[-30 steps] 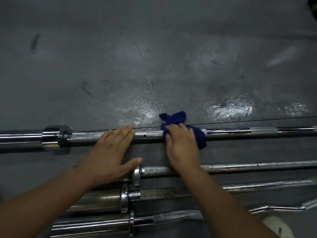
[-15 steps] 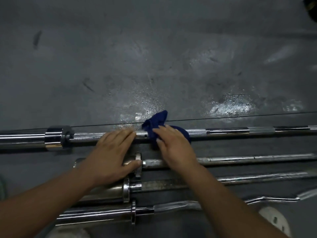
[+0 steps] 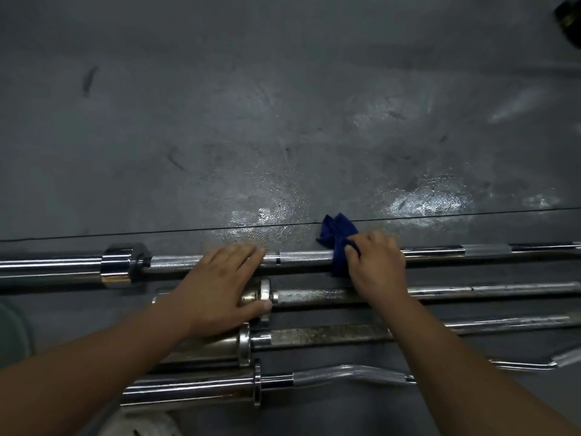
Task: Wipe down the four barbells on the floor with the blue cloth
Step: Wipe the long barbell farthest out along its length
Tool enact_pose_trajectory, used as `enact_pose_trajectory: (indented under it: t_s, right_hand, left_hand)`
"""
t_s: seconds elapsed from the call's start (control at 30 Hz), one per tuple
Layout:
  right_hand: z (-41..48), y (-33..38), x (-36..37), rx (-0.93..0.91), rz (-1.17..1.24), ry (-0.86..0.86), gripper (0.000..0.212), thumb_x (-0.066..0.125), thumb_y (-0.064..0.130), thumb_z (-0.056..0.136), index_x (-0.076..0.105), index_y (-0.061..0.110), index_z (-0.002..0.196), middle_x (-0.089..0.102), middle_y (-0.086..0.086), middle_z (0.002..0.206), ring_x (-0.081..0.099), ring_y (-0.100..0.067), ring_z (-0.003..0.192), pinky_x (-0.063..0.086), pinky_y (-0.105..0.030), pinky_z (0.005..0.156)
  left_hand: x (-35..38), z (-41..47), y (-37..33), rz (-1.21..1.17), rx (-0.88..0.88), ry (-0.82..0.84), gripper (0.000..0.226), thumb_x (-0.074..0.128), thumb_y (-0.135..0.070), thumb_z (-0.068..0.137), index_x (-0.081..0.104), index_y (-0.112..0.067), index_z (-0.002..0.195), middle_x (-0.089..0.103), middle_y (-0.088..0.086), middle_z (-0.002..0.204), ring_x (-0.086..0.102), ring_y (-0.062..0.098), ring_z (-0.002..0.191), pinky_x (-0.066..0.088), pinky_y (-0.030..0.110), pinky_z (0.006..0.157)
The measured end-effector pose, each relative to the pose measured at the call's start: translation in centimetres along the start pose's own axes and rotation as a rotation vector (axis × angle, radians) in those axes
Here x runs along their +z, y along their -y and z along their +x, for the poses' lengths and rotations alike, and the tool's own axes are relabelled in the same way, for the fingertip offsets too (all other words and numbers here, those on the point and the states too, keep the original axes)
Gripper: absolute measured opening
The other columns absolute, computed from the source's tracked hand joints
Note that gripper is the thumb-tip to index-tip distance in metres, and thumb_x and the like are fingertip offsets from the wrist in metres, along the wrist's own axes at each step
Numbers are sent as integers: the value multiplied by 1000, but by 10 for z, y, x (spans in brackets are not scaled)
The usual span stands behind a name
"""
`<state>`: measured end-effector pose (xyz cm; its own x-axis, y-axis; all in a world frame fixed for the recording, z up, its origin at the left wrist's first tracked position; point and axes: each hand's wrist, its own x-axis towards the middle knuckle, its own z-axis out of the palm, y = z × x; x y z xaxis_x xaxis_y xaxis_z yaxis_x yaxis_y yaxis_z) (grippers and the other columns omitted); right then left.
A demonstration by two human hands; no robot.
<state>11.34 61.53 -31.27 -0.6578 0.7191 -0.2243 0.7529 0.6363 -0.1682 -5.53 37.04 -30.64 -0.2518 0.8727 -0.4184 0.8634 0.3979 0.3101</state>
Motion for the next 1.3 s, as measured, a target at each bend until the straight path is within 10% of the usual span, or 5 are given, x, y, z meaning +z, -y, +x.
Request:
enact_pose_trajectory:
  t_s: [0.3, 0.47, 0.67, 0.9, 1.3]
  right_hand:
    - [-21, 6, 17, 148, 77, -182, 25, 46, 27, 92, 66, 14, 100, 63, -11, 101, 54, -33, 95, 39, -42, 84]
    - [-53, 103, 32, -246, 200, -30, 17, 51, 22, 92, 62, 23, 105, 65, 5, 107, 54, -19, 101, 40, -38, 94]
    - [-22, -15, 10, -72, 98, -54, 34, 41, 32, 94, 63, 19, 117, 67, -5, 111, 57, -28, 103, 43, -40, 94]
    - [-48, 19, 36, -138, 97, 34, 47, 36, 41, 101, 42, 30, 146, 36, 5, 155, 13, -27, 149, 14, -48, 121]
    - [40, 42, 19, -74, 111, -62, 43, 24, 44, 99, 63, 30, 111, 62, 5, 120, 51, -26, 119, 30, -47, 107]
  left_hand:
    - [12, -16, 2, -24, 37, -41, 95, 17, -84, 86, 13, -22, 159, 17, 0, 165, 17, 19, 150, 9, 39, 122]
    - [11, -11, -5, 7, 32, -47, 96, 16, -82, 86, 26, -16, 155, 31, 6, 160, 31, 24, 145, 20, 43, 119]
    - [17, -14, 1, -22, 50, -10, 102, -4, -90, 78, -16, -24, 156, -20, -4, 163, -21, 12, 149, -6, 38, 123]
    - [15, -13, 0, -25, 45, -16, 100, 1, -89, 81, -16, -24, 155, -22, -3, 162, -24, 12, 148, -7, 40, 123]
    - [-4, 8, 12, 37, 20, -100, 101, 3, -86, 84, 4, -19, 159, -6, 0, 165, -7, 16, 152, 2, 42, 123]
